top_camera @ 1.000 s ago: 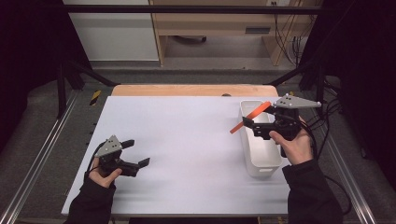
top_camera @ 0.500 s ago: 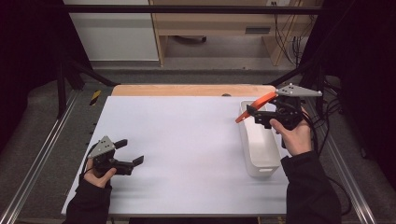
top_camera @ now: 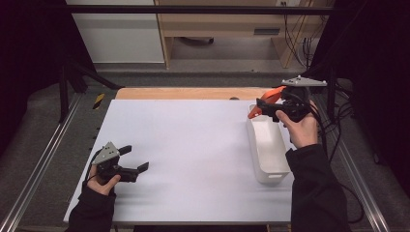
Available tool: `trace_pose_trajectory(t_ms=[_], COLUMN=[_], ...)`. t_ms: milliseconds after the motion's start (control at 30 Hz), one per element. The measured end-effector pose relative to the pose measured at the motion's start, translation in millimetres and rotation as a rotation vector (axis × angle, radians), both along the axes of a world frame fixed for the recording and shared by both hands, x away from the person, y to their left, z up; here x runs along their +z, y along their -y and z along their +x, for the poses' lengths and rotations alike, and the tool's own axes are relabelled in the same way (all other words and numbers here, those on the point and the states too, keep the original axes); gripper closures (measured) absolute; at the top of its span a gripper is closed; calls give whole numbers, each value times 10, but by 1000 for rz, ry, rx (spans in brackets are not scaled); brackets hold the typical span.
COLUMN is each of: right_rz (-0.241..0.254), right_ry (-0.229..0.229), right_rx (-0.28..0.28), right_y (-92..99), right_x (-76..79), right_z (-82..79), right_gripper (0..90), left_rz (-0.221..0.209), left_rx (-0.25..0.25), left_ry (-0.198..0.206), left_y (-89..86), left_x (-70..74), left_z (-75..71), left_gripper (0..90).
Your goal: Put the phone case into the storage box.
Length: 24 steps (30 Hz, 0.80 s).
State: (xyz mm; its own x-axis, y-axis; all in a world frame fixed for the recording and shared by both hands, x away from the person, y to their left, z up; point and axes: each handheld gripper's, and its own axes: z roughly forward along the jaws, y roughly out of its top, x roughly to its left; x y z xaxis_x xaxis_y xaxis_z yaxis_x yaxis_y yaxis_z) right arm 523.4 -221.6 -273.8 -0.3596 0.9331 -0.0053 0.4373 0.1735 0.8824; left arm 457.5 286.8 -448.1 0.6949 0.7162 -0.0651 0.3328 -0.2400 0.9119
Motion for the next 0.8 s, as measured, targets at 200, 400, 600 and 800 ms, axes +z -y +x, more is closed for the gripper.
trace_pose_trajectory(t_ms=[200, 400, 600, 800], right_rz=[-21, -24, -34, -50], right_ry=[-33, -67, -90, -117], right_rx=[-63, -116, -147, -174], right_y=[-25, -19, 6, 13], right_x=[1, 1, -18, -75], right_z=[155, 279, 376, 457], right_gripper=[157, 157, 157, 157], left_rz=[4, 6, 11, 21], left_rx=[-3, -6, -13, -17], left_ry=[0, 0, 3, -1], left_y=[18, 24, 39, 57], left_x=[-9, -14, -21, -36], left_z=[4, 8, 12, 22], left_gripper=[10, 10, 10, 10])
